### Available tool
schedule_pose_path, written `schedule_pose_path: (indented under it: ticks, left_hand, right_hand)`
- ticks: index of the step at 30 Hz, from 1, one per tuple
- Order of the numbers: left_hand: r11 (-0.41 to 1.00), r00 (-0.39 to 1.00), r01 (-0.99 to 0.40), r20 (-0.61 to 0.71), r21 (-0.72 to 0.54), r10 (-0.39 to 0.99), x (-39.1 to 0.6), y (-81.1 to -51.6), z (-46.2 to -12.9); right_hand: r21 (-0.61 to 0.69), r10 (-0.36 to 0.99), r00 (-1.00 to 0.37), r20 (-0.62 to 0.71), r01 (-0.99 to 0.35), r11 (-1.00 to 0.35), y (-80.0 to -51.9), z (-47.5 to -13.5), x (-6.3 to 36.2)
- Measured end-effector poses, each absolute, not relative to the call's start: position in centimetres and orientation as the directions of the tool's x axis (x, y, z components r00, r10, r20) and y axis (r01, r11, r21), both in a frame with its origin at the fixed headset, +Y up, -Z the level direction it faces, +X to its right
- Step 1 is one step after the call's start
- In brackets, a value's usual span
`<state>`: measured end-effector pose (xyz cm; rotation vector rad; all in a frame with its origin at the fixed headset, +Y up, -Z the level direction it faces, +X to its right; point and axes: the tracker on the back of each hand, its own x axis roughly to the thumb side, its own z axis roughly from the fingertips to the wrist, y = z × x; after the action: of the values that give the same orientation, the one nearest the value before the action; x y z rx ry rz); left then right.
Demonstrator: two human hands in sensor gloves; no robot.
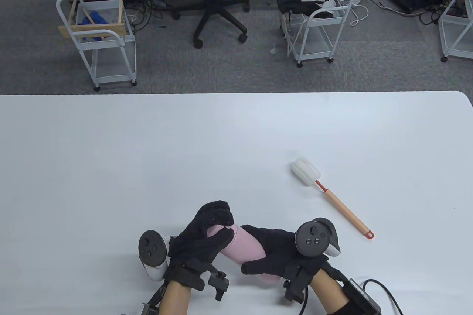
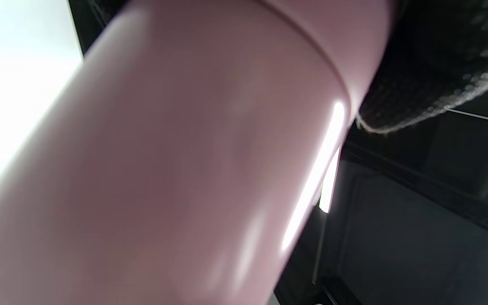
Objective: Insert cup brush into the thermos (Clean the thermos with cup brush)
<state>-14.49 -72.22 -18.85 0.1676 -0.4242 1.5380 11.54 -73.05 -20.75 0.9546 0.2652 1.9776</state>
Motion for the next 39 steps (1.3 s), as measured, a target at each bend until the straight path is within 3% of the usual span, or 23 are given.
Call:
schedule_pose_path:
  ticks: [5, 14, 16, 18, 22, 26, 32, 39]
  left_hand:
    - [-0.011, -0.119, -0.969, 0.424, -0.247, 0.898, -14.6, -72.5, -19.2]
    - [-0.021, -0.104, -0.973, 0.353, -0.231, 0.930, -14.7, -73.2, -19.5]
    - [-0.066, -0.133, -0.975, 0.324, -0.210, 0.937, -15.1, -73.6, -19.6]
    - [-0.018, -0.072, -0.985, 0.318, -0.170, 0.945, -15.6, -73.9, -19.6]
    - [0.114, 0.114, -0.993, 0.256, 0.014, 0.960, -16.2, -74.3, -19.5]
    - [0.269, 0.280, -0.960, 0.230, 0.078, 0.932, -16.7, -74.3, -19.7]
    - [0.255, 0.267, -0.963, 0.196, 0.088, 0.943, -17.1, -74.6, -19.9]
    - [0.279, 0.286, -0.958, 0.206, 0.063, 0.936, -16.6, -74.3, -20.0]
  right_hand:
    - [0.637, 0.872, -0.213, 0.440, -0.611, -0.470, -73.7, -21.2, 11.3]
    - [0.593, 0.879, -0.263, 0.398, -0.658, -0.465, -74.3, -21.7, 12.5]
    - [0.529, 0.883, -0.264, 0.389, -0.720, -0.448, -74.2, -21.8, 13.3]
    - [0.470, 0.885, -0.268, 0.382, -0.768, -0.435, -74.1, -21.9, 13.8]
    - [0.331, 0.856, -0.349, 0.382, -0.813, -0.479, -73.8, -22.0, 14.4]
    - [0.174, 0.787, -0.481, 0.386, -0.800, -0.574, -73.3, -22.2, 14.3]
    - [0.058, 0.697, -0.617, 0.364, -0.732, -0.679, -72.1, -25.4, 12.4]
    - [-0.039, 0.764, -0.607, 0.220, -0.787, -0.615, -71.6, -31.4, 10.0]
